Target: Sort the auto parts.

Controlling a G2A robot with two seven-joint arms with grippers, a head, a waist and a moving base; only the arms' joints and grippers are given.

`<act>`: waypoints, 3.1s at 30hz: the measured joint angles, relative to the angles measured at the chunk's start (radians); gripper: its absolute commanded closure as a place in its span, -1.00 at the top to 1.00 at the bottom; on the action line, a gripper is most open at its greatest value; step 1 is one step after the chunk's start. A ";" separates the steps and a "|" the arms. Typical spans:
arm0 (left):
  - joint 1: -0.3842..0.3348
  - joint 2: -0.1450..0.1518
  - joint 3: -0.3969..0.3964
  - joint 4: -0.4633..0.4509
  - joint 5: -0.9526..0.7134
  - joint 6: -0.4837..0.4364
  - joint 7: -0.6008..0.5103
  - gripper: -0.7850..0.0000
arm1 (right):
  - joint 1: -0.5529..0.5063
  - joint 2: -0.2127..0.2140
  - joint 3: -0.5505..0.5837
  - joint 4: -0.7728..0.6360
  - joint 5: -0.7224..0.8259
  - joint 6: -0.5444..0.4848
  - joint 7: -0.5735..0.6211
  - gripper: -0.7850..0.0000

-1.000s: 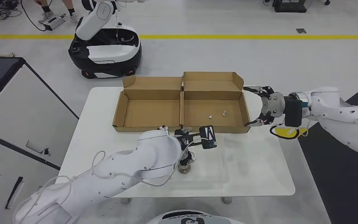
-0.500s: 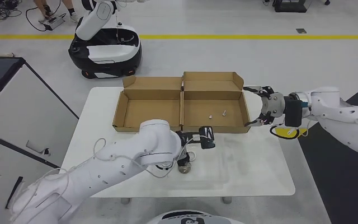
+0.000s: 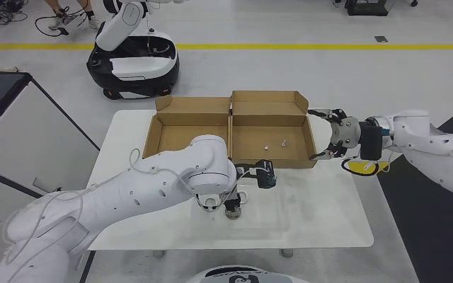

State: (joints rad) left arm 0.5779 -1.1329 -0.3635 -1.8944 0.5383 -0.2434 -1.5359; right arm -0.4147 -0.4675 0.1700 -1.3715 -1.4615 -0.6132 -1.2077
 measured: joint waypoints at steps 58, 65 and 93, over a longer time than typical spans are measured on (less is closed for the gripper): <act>-0.029 -0.107 0.192 0.168 0.067 0.111 0.000 0.87 | 0.000 0.000 0.000 0.000 0.000 0.000 0.000 1.00; -0.014 -0.117 0.194 0.199 0.090 0.050 0.000 0.49 | 0.000 0.000 0.000 0.000 0.000 0.000 0.000 1.00; 0.055 -0.163 0.193 0.305 0.138 -0.041 0.000 0.27 | 0.000 0.000 0.000 0.000 0.000 0.000 0.000 1.00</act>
State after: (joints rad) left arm 0.6332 -1.2955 -0.1700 -1.5889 0.6760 -0.2843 -1.5359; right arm -0.4147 -0.4675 0.1700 -1.3715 -1.4615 -0.6132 -1.2077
